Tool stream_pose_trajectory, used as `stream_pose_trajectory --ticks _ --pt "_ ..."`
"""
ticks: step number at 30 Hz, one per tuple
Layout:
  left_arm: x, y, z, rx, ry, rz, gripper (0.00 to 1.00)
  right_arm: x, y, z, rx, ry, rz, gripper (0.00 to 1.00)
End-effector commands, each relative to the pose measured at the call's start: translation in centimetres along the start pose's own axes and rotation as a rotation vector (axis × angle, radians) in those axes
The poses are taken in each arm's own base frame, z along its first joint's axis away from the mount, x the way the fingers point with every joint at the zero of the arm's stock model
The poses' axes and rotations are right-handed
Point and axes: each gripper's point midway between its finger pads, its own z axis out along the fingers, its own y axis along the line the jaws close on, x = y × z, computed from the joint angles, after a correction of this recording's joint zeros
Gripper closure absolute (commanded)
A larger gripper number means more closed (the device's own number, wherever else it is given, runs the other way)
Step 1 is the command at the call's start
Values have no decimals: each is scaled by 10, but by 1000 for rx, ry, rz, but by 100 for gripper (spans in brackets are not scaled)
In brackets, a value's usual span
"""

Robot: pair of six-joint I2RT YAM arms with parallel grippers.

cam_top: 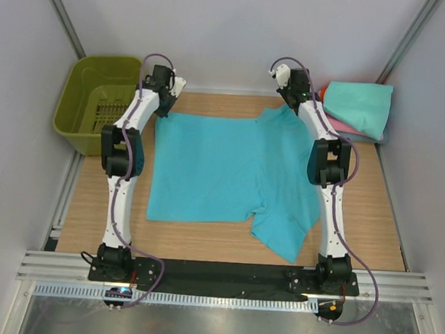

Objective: Fold and stack the t-shirts
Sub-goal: Flatten the tshirt out, then fold the tshirt

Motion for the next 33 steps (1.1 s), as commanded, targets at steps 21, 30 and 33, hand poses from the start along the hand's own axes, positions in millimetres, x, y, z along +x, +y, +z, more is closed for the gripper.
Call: stream_pose_trajectory --ticks 21,30,33 --pt "-37 27 -97 -10 -217 -45 100 -41 -56 -107 145 -44 69 99" --pt "-16 18 -119 8 -201 -53 100 -27 -46 -140 99 -12 63 99" --pt "-15 20 -133 -4 -217 -58 100 -21 -44 -157 92 -5 57 99"
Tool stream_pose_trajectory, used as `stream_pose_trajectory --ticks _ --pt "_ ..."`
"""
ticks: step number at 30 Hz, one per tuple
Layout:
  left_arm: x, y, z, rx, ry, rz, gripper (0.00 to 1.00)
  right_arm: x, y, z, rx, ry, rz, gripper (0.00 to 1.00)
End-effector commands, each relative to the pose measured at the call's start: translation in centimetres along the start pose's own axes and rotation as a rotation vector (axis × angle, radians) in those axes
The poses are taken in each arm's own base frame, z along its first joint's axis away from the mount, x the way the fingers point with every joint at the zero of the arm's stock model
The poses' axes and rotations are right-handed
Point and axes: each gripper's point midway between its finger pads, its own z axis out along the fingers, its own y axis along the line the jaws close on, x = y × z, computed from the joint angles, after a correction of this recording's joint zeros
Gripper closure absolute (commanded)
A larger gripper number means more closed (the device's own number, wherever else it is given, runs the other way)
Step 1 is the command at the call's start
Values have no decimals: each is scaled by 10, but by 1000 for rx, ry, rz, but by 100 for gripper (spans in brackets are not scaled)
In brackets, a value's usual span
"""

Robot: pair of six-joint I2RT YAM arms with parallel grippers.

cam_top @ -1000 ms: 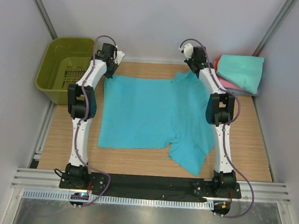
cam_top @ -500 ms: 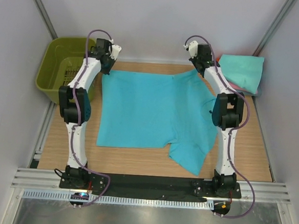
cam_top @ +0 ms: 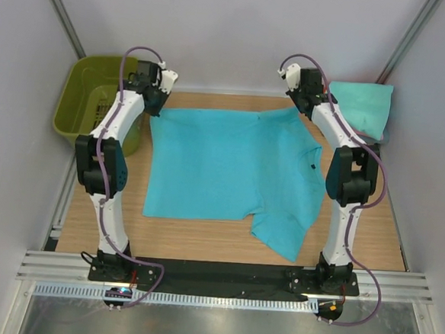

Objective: Fold and stack the t-shirts
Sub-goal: Fold the tshirt

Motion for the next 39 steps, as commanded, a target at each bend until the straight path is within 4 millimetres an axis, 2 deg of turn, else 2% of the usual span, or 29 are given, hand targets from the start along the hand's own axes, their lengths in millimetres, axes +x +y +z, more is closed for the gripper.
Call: stream_pose_trajectory --ticks 1,3,10,21,29,39 --pt "-19 14 -41 -45 -101 -14 100 -22 -25 -50 42 -76 26 99" --pt "-16 12 -45 -43 -100 -16 100 -11 -16 -54 18 -58 19 99" --pt "0 2 -59 -27 -85 -29 100 6 -7 -80 -13 -40 22 99" --pt "41 -15 -75 1 -17 -36 100 35 12 -119 -72 -16 39 99" --pt "69 -36 -62 81 74 -56 100 72 43 -128 -151 43 42 99" --pt "92 -50 -32 129 168 -86 100 91 63 -111 -196 94 32 99"
